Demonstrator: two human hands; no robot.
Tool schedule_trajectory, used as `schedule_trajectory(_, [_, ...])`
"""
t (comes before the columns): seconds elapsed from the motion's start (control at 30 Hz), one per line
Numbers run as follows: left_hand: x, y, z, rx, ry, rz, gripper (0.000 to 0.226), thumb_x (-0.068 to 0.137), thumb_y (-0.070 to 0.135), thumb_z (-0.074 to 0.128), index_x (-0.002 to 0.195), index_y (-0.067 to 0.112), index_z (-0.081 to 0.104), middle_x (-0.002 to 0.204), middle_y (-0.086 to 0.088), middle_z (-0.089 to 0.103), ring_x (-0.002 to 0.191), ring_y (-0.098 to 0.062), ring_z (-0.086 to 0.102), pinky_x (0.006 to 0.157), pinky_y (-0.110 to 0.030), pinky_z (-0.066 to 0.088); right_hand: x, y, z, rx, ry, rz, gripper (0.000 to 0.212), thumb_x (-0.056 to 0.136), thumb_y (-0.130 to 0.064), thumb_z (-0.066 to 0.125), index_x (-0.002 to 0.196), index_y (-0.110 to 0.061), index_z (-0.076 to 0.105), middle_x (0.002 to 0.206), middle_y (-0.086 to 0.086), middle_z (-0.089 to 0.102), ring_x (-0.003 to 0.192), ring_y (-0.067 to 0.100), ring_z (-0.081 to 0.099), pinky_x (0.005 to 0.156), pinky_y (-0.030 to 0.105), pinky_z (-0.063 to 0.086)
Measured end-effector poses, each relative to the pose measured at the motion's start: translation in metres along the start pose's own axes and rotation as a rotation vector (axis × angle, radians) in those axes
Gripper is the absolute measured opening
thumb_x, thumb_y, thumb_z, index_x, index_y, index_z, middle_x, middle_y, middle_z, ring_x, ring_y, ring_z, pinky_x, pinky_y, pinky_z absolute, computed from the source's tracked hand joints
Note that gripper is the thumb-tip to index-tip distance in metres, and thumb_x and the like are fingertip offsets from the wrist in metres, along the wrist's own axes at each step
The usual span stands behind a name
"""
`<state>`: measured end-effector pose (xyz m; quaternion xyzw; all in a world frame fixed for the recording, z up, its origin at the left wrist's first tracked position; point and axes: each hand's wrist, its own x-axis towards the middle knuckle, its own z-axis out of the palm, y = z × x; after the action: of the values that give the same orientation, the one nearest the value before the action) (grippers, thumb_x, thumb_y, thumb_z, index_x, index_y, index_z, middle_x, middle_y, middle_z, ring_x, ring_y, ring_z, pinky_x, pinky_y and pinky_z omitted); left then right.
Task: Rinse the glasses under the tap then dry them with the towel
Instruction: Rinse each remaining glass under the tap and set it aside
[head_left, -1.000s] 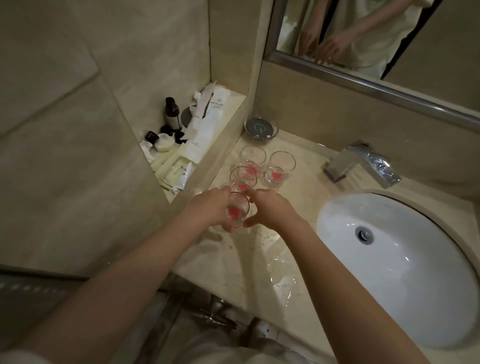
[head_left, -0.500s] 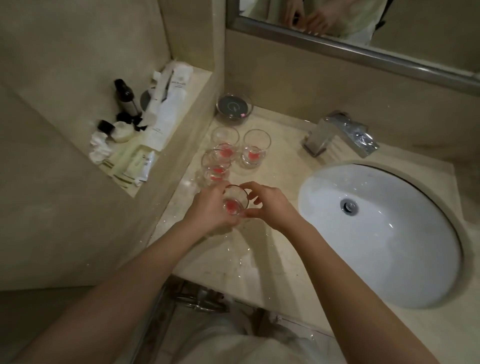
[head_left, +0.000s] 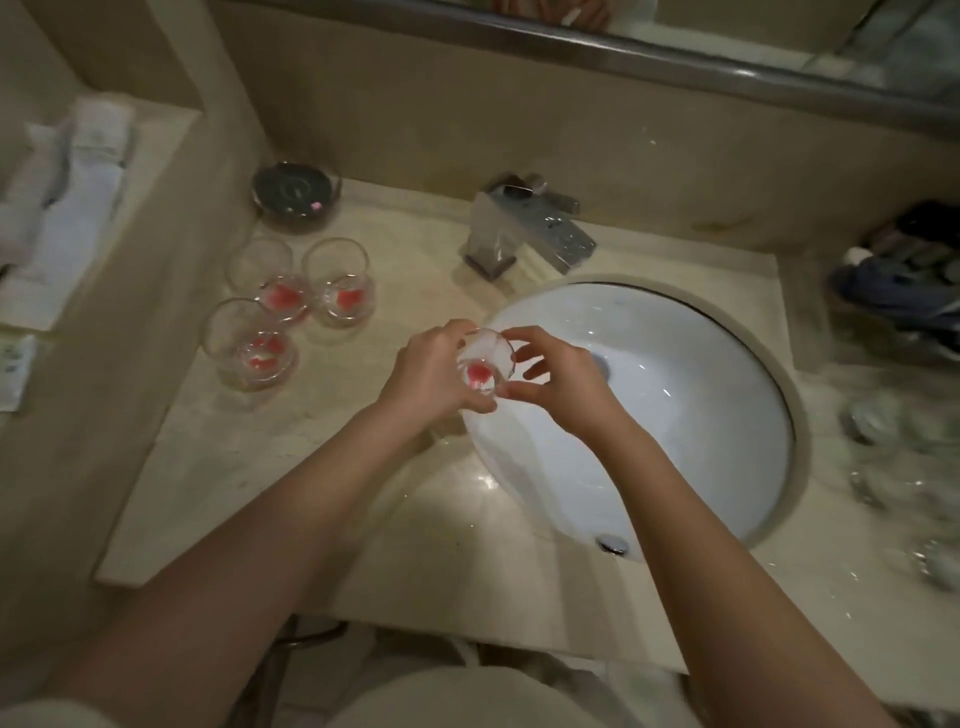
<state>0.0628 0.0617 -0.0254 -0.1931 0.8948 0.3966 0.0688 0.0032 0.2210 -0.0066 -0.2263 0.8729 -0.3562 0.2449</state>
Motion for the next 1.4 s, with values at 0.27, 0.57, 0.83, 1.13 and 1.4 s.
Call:
schedule_trajectory(0.27, [0.041, 0.027, 0.044, -0.066, -0.025, -0.044, 0.092, 0.054, 0.030, 0.094, 0.135, 0.018, 0.052, 0.118, -0.001, 0.064, 0.105, -0.023, 0.063, 0.094, -0.040, 0.050, 0.010, 0.057, -0.025, 0.233, 0.114, 0.122, 0.047, 0.078, -0.016, 0.079, 0.121, -0.018, 0.061, 0.107, -0.001, 0.065, 0.086, 0.012, 0.063, 0.075, 0.015, 0.049])
schedule_trajectory(0.57, [0.068, 0.036, 0.060, -0.223, 0.008, -0.123, 0.090, 0.052, 0.030, 0.096, 0.131, 0.022, 0.055, 0.111, 0.006, 0.062, 0.098, -0.016, 0.065, 0.086, -0.031, 0.053, 0.067, 0.078, -0.068, 0.525, 0.399, 0.195, 0.020, 0.091, -0.006, 0.059, 0.109, -0.011, 0.067, 0.095, 0.007, 0.069, 0.085, 0.017, 0.063, 0.074, 0.030, 0.052])
schedule_trajectory(0.83, [0.078, 0.044, 0.067, -0.388, -0.022, -0.154, 0.103, 0.028, 0.045, 0.087, 0.125, 0.024, 0.058, 0.107, 0.009, 0.064, 0.095, -0.014, 0.066, 0.080, -0.028, 0.056, 0.136, 0.044, -0.083, 0.551, 0.357, 0.061, 0.034, 0.089, -0.014, 0.068, 0.122, -0.008, 0.065, 0.107, 0.004, 0.068, 0.097, 0.013, 0.063, 0.093, 0.034, 0.052])
schedule_trajectory(1.13, [0.089, 0.051, 0.070, -0.540, 0.022, -0.218, 0.085, 0.039, 0.030, 0.087, 0.118, 0.025, 0.059, 0.109, 0.005, 0.065, 0.094, -0.015, 0.069, 0.082, -0.029, 0.056, 0.160, 0.040, -0.075, 0.588, 0.439, 0.073, 0.020, 0.086, -0.015, 0.070, 0.105, -0.009, 0.074, 0.077, -0.009, 0.064, 0.073, 0.003, 0.058, 0.084, 0.033, 0.050])
schedule_trajectory(1.4, [0.090, 0.046, 0.075, -0.603, 0.066, -0.234, 0.091, 0.029, 0.038, 0.088, 0.115, 0.029, 0.059, 0.110, 0.006, 0.066, 0.092, -0.016, 0.070, 0.082, -0.031, 0.058, 0.165, 0.040, -0.076, 0.584, 0.452, 0.074, 0.020, 0.090, -0.010, 0.065, 0.108, -0.006, 0.073, 0.076, -0.013, 0.061, 0.072, 0.001, 0.057, 0.085, 0.032, 0.051])
